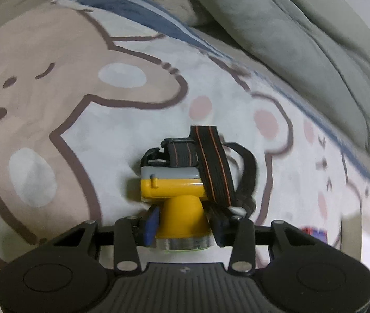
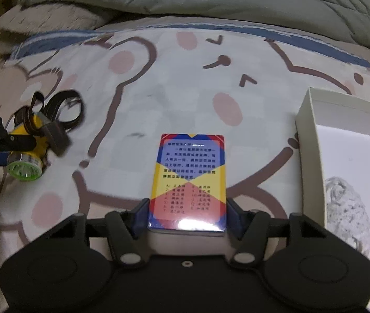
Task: Organize objects
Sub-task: 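Lift the headlamp and card pack and carry them over the white box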
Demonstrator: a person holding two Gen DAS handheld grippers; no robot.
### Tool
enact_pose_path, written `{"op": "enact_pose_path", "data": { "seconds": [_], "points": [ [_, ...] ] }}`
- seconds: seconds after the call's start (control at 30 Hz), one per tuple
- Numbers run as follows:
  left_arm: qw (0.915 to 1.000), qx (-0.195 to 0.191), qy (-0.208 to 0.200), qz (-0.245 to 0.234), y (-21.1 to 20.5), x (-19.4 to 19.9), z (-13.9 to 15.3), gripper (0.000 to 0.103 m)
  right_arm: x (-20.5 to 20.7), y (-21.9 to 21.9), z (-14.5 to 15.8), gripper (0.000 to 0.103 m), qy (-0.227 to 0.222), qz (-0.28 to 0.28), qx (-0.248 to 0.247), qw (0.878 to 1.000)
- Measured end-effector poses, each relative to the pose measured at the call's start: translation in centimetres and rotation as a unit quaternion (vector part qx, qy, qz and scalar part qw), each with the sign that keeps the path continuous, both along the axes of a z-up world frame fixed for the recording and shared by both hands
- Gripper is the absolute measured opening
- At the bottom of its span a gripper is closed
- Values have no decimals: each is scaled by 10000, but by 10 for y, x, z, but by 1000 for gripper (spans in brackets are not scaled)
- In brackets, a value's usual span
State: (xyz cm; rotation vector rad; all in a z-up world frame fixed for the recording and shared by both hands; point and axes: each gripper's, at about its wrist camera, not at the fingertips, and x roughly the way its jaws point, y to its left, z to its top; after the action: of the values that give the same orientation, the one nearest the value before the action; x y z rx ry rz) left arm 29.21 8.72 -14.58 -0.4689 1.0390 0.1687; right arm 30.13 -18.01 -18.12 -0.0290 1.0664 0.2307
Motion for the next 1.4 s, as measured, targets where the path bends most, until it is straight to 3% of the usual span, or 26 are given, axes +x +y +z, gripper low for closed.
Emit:
{"op": "enact_pose_path", "data": {
  "seconds": [0.27,0.53,0.73,0.9,1.4],
  "points": [
    [9917,566,382,-1093,-6,-37,18,41,-34,1,7,62,217,574,-112,9981],
    [9827,811,520,-1579,-13,-79,28,32,-85,-1,10,62,525,1334,-221,9894],
    [9897,605,288,-1264,-9,-86,33,30,-116,-2,12,61,774,1810,-243,9801],
    [9925,551,232,-1063,-9,-74,32,32,-120,2,13,62,800,1727,-313,9812],
    [9906,647,742,-949,-19,-47,2,43,-105,13,5,68,887,1619,-406,9820]
  ]
}}
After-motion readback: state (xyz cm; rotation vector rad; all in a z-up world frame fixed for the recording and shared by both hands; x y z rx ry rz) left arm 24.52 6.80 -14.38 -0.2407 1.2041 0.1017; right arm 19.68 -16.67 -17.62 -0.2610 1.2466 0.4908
